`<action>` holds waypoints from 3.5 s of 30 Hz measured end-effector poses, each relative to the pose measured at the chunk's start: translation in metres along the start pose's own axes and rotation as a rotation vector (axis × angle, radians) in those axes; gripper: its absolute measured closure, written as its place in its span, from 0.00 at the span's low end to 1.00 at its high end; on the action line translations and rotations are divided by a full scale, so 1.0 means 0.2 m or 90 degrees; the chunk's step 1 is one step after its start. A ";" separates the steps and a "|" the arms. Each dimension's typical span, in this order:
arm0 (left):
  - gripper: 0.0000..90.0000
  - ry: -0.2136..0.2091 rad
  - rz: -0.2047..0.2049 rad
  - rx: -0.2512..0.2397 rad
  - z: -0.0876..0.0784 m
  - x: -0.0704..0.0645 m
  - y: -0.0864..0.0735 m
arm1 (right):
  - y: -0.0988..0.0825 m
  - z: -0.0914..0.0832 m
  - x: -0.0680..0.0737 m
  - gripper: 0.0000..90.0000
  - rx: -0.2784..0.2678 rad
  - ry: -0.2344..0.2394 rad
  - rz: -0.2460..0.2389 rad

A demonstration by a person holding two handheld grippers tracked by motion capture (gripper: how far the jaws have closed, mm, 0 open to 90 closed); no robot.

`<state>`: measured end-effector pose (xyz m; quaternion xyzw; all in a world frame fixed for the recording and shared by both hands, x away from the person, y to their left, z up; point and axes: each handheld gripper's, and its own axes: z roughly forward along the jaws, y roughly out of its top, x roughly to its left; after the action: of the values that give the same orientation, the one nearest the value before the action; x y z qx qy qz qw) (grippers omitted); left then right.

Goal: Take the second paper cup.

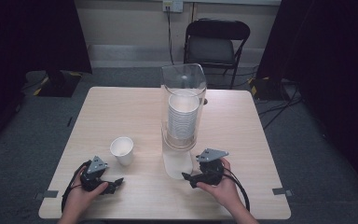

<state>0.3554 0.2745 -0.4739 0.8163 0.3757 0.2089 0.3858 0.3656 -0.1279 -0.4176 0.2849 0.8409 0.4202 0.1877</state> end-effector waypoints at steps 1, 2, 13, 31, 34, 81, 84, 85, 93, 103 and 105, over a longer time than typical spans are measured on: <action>0.11 0.000 -0.005 -0.002 0.00 0.00 0.00 | 0.01 0.00 0.00 0.16 -0.002 0.000 0.004; 0.11 0.000 -0.004 -0.002 0.00 0.00 0.00 | 0.01 0.00 -0.01 0.16 -0.015 0.003 0.012; 0.09 -0.002 -0.002 0.002 0.00 0.00 0.00 | 0.12 0.00 -0.01 0.17 -0.059 -0.001 0.023; 0.07 -0.002 -0.006 0.003 0.01 0.00 0.01 | 0.23 0.04 0.02 0.22 -0.164 -0.025 0.043; 0.07 -0.002 -0.007 0.003 0.01 0.00 0.01 | 0.24 0.04 0.03 0.24 -0.180 -0.043 0.033; 0.06 0.001 -0.006 0.006 0.02 -0.01 0.01 | 0.27 0.06 0.04 0.34 -0.238 -0.077 0.024; 0.06 0.001 -0.005 0.007 0.02 -0.01 0.01 | 0.27 0.06 0.04 0.36 -0.236 -0.071 0.026; 0.06 0.000 -0.006 0.007 0.02 -0.01 0.01 | 0.27 0.07 0.04 0.36 -0.236 -0.067 0.029; 0.06 0.003 -0.006 0.006 0.02 -0.01 0.01 | 0.24 0.08 0.03 0.38 -0.244 -0.064 0.014; 0.05 0.002 -0.005 0.006 0.02 -0.01 0.01 | 0.14 0.15 0.01 0.39 -0.184 -0.054 0.016; 0.04 0.001 -0.007 0.006 0.02 -0.01 0.01 | 0.14 0.15 0.01 0.39 -0.185 -0.050 0.013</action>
<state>0.3578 0.2701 -0.4745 0.8161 0.3815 0.2052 0.3826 0.3901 -0.0953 -0.4131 0.2793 0.7602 0.5279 0.2558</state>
